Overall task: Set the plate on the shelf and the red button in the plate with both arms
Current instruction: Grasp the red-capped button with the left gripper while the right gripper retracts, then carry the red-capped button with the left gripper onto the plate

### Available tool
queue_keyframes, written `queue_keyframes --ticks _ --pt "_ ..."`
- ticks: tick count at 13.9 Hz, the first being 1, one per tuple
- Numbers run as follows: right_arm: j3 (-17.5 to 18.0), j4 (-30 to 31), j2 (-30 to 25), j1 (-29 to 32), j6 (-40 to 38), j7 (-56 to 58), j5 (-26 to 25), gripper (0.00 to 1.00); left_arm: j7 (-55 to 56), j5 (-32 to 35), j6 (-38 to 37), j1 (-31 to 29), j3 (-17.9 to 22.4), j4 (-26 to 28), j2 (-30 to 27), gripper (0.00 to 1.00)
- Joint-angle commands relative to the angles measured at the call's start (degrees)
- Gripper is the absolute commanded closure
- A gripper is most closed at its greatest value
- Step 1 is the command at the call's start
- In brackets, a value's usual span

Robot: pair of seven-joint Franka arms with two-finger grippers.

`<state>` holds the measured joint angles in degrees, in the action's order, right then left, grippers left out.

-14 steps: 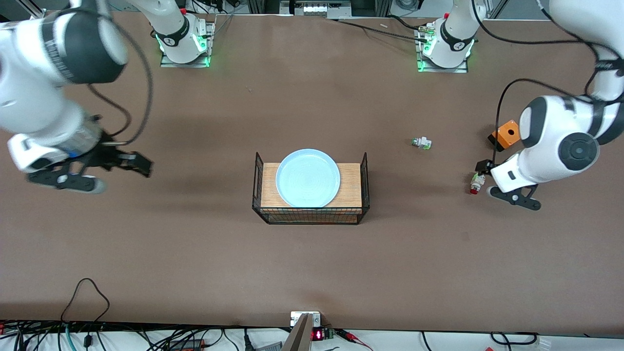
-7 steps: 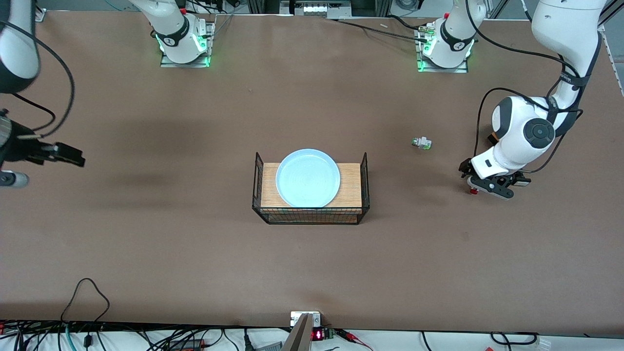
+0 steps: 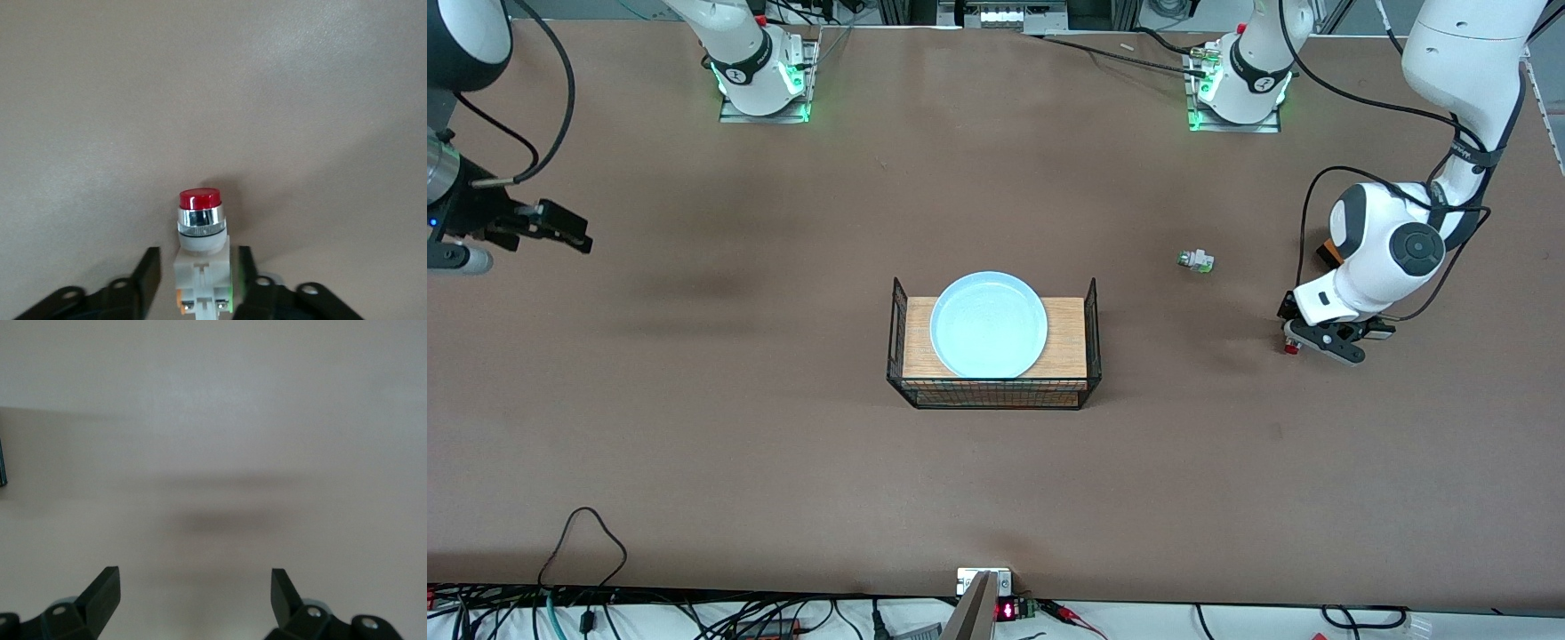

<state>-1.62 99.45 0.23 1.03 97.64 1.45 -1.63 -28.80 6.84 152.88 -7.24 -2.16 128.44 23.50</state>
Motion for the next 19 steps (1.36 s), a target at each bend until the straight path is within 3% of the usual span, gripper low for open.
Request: queue_keyframes --ticks 1,3,5,9,11,17,19 --pt "0.1 -0.9 -0.2 -0.1 -1.2 0.6 0.1 0.00 -1.0 1.3 -0.5 -0.7 -0.5 -0.6 -0.4 0.95" --pt "0.4 -3.5 1.3 -0.2 -1.4 0.7 0.0 0.00 -1.2 1.3 -4.8 -0.7 -0.8 -2.7 -1.1 0.96" --pt "0.5 -3.7 1.3 -0.1 -1.3 0.2 0.0 0.00 -0.9 0.6 -18.2 0.0 -2.0 -9.0 -3.1 0.95" --pt "0.5 -3.9 1.7 -0.2 -0.8 0.0 0.2 0.00 2.6 -4.6 -49.7 0.2 -10.4 -29.2 -2.8 0.94" --pt "0.5 -3.9 1.7 -0.1 -1.2 0.1 0.1 0.00 10.8 -10.9 -59.4 1.9 -13.7 -39.4 -1.4 0.94" --pt "0.6 -4.7 1.4 -0.3 -1.3 0.7 0.1 0.00 30.4 -26.5 -61.2 15.5 -14.2 -51.9 -0.6 0.94" --pt "0.6 -4.7 1.4 -0.3 -1.4 0.9 0.0 0.00 37.4 -28.0 -58.3 19.6 -14.2 -57.5 4.4 0.94"
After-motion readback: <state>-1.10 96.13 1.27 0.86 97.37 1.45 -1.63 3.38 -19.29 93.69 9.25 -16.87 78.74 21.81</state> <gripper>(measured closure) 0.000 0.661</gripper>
